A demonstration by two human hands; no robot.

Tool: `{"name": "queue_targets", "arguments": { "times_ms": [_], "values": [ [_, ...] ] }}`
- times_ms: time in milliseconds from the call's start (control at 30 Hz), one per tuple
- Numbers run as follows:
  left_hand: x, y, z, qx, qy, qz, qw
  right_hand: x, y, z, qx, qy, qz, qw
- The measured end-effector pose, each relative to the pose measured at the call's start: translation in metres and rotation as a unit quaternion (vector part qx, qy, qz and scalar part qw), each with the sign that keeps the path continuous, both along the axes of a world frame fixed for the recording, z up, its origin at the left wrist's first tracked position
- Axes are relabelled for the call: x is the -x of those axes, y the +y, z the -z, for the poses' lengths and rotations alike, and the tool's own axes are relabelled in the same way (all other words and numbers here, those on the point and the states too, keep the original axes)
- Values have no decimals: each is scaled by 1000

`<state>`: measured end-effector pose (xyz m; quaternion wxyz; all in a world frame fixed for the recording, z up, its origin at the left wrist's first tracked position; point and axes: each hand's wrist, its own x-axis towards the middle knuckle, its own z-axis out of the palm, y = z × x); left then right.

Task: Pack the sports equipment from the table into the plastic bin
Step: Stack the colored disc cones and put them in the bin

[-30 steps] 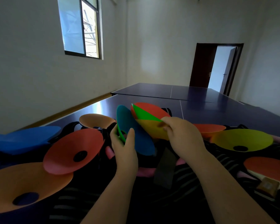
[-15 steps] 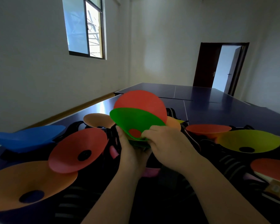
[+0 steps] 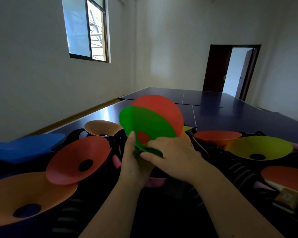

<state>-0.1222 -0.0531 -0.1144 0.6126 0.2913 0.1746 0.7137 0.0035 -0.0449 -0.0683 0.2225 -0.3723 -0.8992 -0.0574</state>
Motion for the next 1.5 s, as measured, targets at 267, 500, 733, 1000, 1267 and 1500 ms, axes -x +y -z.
{"name": "queue_targets", "arguments": {
  "times_ms": [267,500,733,1000,1267,1500],
  "values": [
    [1,6,4,84,-28,-67,994,-26,22,4,-88,337,165,923],
    [1,7,6,84,-19,-50,995,-46,51,21,319,669,109,662],
    [3,10,9,83,-12,-46,995,-46,51,21,218,563,83,793],
    [-1,6,5,59,-18,-54,997,-47,47,18,105,505,86,853],
    [-1,9,3,53,-25,-60,996,-47,48,18,51,445,202,871],
    [-5,7,3,62,16,-29,998,-42,53,24,115,457,224,853]
  ]
}}
